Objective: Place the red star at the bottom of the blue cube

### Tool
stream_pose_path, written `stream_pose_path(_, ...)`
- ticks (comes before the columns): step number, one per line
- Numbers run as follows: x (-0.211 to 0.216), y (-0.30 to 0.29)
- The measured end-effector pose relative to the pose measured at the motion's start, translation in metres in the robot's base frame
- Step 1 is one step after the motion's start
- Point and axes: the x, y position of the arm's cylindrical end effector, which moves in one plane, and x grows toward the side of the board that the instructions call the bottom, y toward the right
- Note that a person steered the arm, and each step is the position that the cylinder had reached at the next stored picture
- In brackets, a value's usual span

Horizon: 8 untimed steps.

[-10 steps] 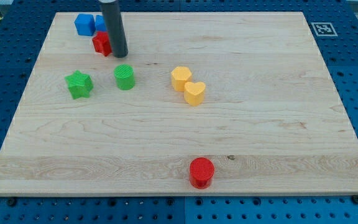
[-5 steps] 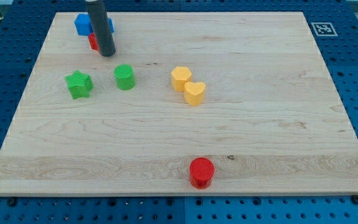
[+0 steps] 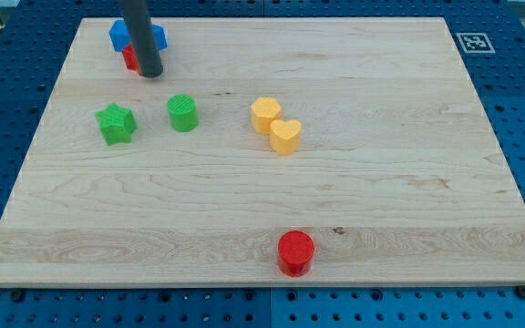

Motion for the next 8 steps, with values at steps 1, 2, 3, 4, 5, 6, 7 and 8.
stream_pose_path(1,0.000,0.018)
stream_pose_path(2,-0.002,0.052)
stream_pose_path(3,-0.009,0.040)
stream_pose_path(4,-0.009,0.019)
stream_pose_path(5,-0.007,0.012)
stream_pose_path(6,-0.004,0.004)
stream_pose_path(7,-0.009,0.041)
stream_pose_path(8,-0.017,0.030)
